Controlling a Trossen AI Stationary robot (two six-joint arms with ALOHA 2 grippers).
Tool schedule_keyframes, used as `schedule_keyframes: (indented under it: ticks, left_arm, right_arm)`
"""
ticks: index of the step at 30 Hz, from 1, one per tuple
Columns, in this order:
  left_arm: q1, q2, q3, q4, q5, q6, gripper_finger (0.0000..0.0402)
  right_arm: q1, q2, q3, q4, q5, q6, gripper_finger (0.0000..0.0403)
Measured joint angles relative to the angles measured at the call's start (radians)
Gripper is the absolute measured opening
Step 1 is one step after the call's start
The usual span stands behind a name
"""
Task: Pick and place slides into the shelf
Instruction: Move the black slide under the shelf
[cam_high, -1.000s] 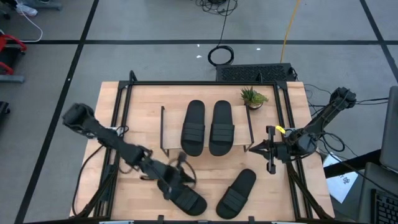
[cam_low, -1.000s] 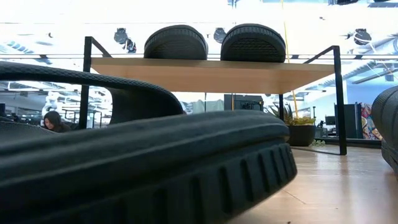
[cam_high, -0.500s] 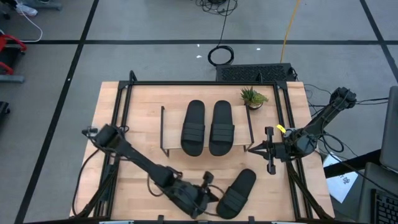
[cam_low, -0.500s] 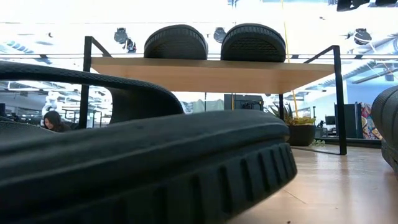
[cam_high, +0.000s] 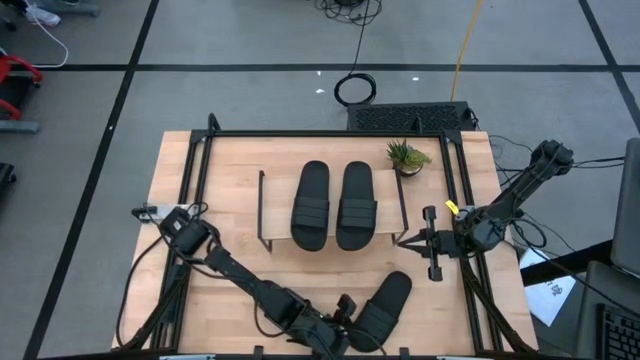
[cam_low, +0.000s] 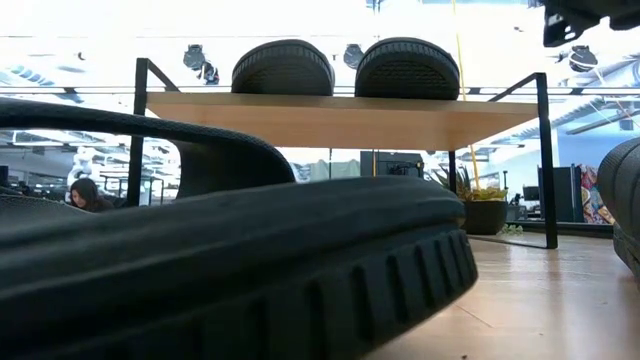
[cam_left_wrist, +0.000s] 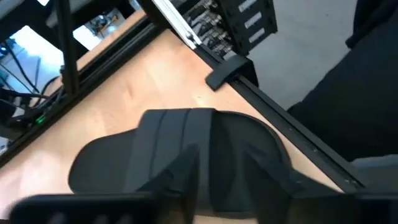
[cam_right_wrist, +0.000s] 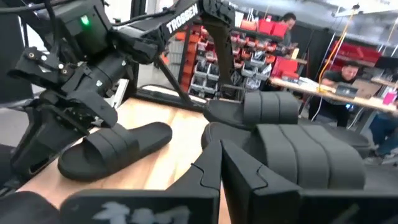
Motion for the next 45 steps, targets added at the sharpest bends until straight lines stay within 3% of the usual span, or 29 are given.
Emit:
schedule_keyframes:
  ticks: [7,10,14,23,33,37,40,43,45]
  left_arm:
    - [0.005,0.0,0.0,-0.014,-0.12,0.062,0.0272]
    - [0.021,0.0,0.0,-0.015,-0.083,0.056,0.032]
    - [0.036,0.0,0.0,-0.02,-0.016,0.031,0.0356]
    - [0.053,0.054,-0.001,0.04,0.024,0.047,0.0365]
    - [0.094,0.103,-0.001,0.123,-0.029,0.099,0.0365]
    - [0.096,0.103,-0.001,0.17,-0.109,0.171,0.0365]
    - [0.109,0.103,-0.001,0.151,-0.092,0.164,0.0364]
    - [0.127,0.103,-0.001,0.127,-0.057,0.138,0.0345]
    - [0.134,0.103,-0.001,0.11,-0.041,0.139,0.0311]
  right_arm:
    - [0.0,-0.004,-0.015,0.121,0.0,-0.071,0.0]
    - [0.0,-0.003,-0.015,0.122,0.0,-0.077,0.0]
    - [0.0,-0.003,-0.015,0.122,0.0,-0.073,0.0]
    - [0.0,-0.003,-0.015,0.127,0.0,-0.08,0.0]
    - [0.0,-0.002,-0.016,0.131,0.002,-0.091,0.0]
    - [0.0,-0.002,-0.016,0.131,0.003,-0.106,0.0]
    - [0.0,-0.002,-0.016,0.131,0.003,-0.107,0.0]
    - [0.0,-0.002,-0.016,0.131,0.003,-0.107,0.0]
    - [0.0,-0.002,-0.016,0.131,0.003,-0.107,0.0]
